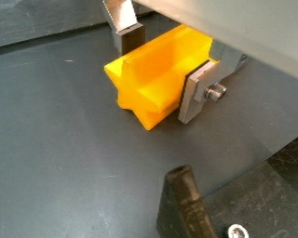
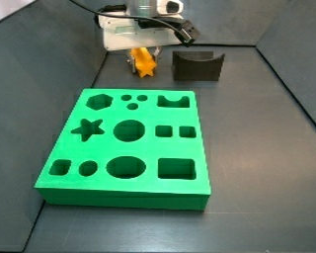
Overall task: Pick up the star object. Move up. Place the star object on the fixture. Regrasp the star object. Move to above the board. Insert the star object.
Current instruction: Pick up the star object, then move up.
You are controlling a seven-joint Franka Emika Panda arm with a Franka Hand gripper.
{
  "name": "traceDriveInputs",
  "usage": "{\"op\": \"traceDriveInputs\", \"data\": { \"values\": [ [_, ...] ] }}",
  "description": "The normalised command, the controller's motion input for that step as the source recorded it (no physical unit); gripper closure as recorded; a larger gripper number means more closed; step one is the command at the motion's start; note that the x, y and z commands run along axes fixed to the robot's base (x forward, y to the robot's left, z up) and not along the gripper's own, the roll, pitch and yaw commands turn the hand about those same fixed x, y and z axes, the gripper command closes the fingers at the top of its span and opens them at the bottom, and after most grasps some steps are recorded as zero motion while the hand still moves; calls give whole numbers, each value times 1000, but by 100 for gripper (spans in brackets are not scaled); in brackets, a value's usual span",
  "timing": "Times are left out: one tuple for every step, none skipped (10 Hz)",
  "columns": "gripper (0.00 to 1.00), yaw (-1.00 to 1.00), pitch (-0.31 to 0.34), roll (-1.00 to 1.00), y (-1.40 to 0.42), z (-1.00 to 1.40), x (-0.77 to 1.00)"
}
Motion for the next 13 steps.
{"op": "traceDriveInputs", "data": {
  "values": [
    [100, 0, 0, 0, 0, 0, 0],
    [100, 0, 0, 0, 0, 0, 0],
    [100, 0, 0, 0, 0, 0, 0],
    [100, 0, 0, 0, 0, 0, 0],
    [100, 0, 0, 0, 0, 0, 0],
    [100, 0, 0, 0, 0, 0, 0],
    [100, 0, 0, 0, 0, 0, 0],
    [100, 0, 0, 0, 0, 0, 0],
    [100, 0, 0, 0, 0, 0, 0],
    [100, 0, 0, 0, 0, 0, 0],
    [100, 0, 0, 0, 0, 833, 0],
    [100, -4, -1, -1, -24, 825, 13],
    [100, -2, 15, -4, -30, 722, -12]
  ]
}}
